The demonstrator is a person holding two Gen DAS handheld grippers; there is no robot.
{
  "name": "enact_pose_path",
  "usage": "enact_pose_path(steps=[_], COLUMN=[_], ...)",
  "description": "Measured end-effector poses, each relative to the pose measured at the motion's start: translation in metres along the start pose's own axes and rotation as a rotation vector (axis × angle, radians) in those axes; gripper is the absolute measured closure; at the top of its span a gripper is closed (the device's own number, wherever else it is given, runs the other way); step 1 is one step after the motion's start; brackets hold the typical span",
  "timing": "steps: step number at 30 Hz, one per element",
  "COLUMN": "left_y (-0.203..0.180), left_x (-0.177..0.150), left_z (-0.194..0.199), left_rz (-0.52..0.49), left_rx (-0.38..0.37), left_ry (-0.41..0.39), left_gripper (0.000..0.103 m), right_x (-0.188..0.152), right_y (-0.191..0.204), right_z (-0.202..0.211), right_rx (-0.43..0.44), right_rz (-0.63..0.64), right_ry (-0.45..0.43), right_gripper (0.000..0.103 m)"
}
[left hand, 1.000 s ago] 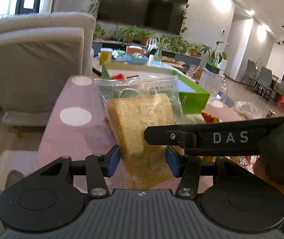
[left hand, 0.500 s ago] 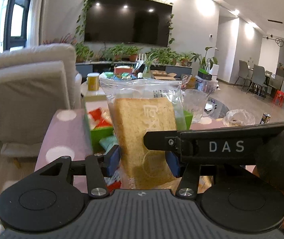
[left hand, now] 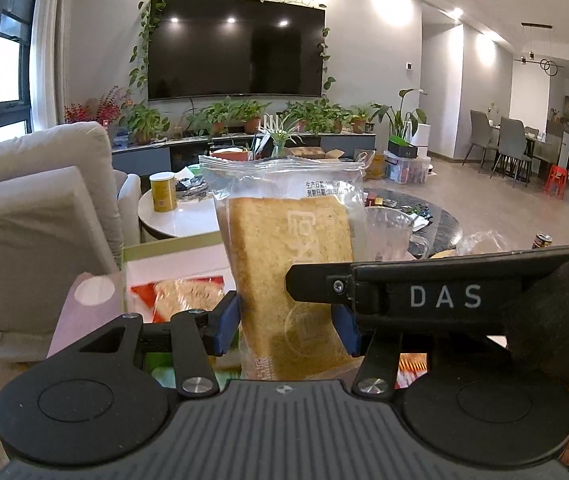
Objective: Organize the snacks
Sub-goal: 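Lift the bread bag into the green box beside the biscuit packet, release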
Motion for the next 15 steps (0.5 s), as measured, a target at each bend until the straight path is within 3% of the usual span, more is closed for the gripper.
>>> enact_pose_path(steps=[15], left_y=[0.023], left_x=[0.018], left_z=[-0.079], left_rz=[0.023], left_rx=[0.044], left_ry=[0.045], left_gripper=[0.055], right_x=[0.039], right_y=[-0.031], right_z=[-0.06], right_rx=[0.027], right_rz=[0.016], right_ry=[0.027], right_gripper=[0.058])
Point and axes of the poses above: each gripper's, at about its wrist camera, not at the fingertips, and z roughly against the way its jaws point, y to its left, x to its top, the point moved 10 cm from there along -z, roughly the way its jaws point, and after that the axes turned 12 degrees about -z, right-handed, at the moved point
